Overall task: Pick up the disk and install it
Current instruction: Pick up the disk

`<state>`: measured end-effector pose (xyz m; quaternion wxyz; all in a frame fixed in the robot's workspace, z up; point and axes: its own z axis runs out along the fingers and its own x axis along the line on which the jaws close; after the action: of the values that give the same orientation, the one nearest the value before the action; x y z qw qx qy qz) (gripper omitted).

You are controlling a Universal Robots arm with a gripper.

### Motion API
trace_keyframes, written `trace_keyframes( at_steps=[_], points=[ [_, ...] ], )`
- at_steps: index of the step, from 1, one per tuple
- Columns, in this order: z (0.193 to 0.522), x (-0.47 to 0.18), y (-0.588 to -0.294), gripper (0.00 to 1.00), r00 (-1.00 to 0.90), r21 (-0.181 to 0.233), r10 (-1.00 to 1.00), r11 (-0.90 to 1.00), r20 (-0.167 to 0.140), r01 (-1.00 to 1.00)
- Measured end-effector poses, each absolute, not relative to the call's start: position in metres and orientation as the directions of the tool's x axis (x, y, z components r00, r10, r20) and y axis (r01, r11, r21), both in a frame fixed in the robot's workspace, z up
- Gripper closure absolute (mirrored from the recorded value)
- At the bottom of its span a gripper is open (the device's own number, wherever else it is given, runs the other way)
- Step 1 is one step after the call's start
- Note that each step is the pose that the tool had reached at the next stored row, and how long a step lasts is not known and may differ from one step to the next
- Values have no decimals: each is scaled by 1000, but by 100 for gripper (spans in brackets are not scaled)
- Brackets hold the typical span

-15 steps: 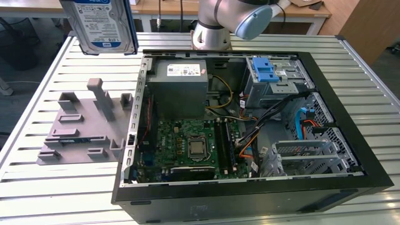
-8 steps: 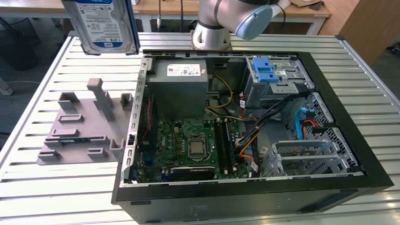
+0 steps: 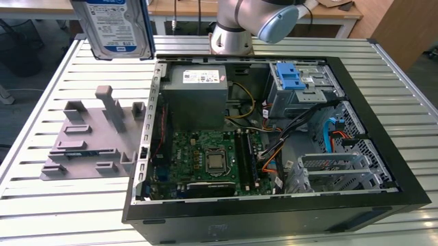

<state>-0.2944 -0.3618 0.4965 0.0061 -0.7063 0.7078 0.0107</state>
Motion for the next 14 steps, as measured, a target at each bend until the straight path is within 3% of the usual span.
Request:
trace_keyframes(
  at_steps=[14],
  points=[
    [496,-287,-362,64,-2,7,-1000,2,-24,-1000]
  ],
)
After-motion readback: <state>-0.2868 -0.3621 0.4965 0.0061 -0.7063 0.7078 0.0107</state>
